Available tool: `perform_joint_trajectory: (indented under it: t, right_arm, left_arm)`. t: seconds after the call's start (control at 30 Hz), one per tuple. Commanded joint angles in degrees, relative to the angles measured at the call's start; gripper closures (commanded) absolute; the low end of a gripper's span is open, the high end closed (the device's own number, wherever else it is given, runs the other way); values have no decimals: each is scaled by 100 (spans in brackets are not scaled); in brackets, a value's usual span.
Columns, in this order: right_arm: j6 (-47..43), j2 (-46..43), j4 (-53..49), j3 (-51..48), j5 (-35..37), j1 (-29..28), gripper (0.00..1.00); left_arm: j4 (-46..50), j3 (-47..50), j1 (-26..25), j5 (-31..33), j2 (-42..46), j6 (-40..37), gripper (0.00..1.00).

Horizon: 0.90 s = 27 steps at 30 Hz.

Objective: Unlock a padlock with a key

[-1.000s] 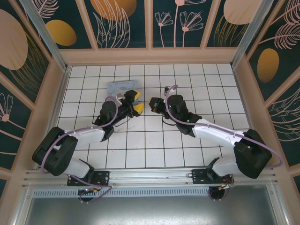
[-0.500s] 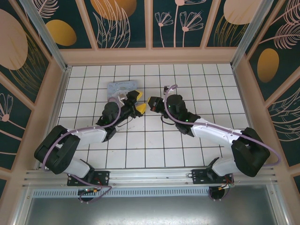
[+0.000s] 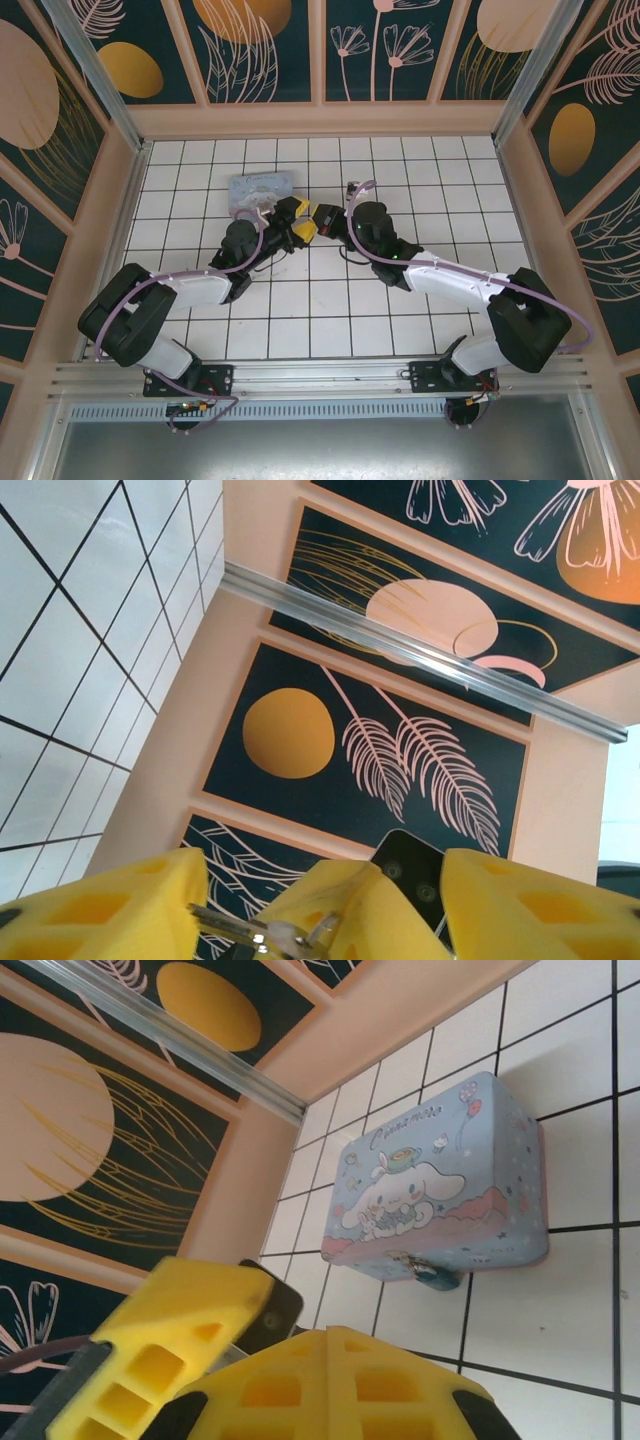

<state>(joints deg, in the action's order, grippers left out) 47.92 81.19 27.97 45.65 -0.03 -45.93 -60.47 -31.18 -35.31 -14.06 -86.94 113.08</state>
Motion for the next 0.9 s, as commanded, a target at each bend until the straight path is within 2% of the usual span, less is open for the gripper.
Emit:
perform_joint_trajectory:
  t: [0.0,0.87]
  right_arm:
    - [110,6,270,-54,56,-64,100]
    - [52,-235,142,-188,207,-39,100]
  left_arm:
    - [-379,32,-37,123,-51,79,40]
    - [-22,42,-38,225,69,-90,71]
